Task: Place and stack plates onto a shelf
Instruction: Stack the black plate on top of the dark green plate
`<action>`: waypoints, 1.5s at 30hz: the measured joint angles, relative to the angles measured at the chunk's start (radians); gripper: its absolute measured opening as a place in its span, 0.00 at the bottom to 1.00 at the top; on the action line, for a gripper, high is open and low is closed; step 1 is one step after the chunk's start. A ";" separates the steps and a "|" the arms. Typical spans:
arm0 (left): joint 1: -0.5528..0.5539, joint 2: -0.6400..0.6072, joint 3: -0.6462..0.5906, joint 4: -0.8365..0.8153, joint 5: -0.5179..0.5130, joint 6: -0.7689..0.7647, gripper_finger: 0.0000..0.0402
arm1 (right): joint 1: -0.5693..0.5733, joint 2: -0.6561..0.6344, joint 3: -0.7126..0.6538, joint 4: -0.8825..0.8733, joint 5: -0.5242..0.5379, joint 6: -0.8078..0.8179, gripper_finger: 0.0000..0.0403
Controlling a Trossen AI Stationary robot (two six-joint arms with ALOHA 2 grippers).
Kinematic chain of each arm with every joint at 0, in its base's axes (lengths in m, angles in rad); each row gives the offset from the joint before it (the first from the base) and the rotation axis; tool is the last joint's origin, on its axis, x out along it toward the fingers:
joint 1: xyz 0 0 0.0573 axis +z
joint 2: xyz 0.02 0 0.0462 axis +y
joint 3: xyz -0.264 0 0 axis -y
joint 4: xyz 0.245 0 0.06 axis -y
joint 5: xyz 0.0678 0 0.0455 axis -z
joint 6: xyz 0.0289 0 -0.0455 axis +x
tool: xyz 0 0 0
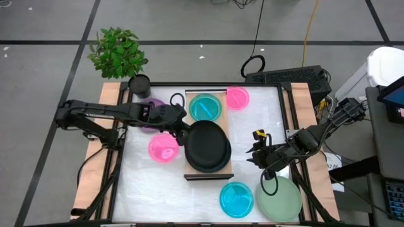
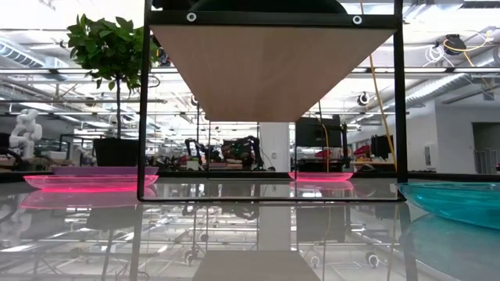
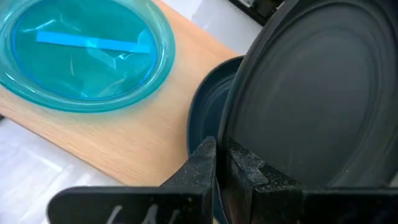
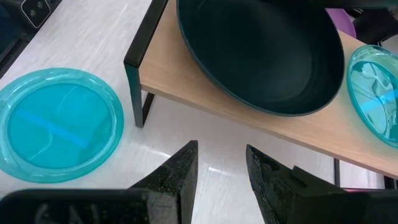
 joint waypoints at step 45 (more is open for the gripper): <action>-0.013 0.038 -0.001 0.098 -0.065 0.148 0.22 | 0.000 0.000 0.000 0.001 0.000 -0.003 0.29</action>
